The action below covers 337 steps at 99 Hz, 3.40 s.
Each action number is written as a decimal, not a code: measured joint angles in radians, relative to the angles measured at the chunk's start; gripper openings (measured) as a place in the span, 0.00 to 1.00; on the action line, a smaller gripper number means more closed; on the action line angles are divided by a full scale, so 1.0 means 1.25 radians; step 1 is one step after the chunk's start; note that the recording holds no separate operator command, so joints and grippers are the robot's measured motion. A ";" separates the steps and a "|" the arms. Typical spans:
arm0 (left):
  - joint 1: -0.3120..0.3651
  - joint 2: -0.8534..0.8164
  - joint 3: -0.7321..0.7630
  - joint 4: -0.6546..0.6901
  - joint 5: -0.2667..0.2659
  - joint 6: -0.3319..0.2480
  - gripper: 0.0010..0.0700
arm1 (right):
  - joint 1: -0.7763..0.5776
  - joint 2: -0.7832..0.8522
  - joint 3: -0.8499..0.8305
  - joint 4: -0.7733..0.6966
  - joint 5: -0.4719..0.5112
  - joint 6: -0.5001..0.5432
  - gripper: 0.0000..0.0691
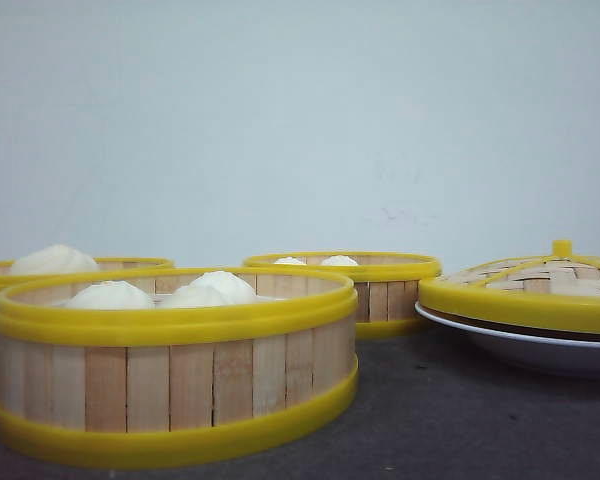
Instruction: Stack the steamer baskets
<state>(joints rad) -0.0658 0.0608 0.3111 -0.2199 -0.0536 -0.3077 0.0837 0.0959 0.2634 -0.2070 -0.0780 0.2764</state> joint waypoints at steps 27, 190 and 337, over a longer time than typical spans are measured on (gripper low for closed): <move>0.000 0.215 0.265 -0.157 0.000 0.109 0.01 | 0.000 0.265 0.296 -0.153 0.000 -0.044 0.00; 0.000 0.575 0.388 -0.300 0.045 0.223 0.71 | 0.064 1.181 0.728 -0.165 -0.104 -0.134 0.77; 0.000 0.575 0.388 -0.321 0.045 0.222 0.71 | 0.158 1.609 1.148 -0.345 0.002 -0.107 0.03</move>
<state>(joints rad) -0.0658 0.7799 0.7956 -0.6209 0.0032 -0.0303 0.2813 2.1067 1.6981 -0.6376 -0.0750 0.1425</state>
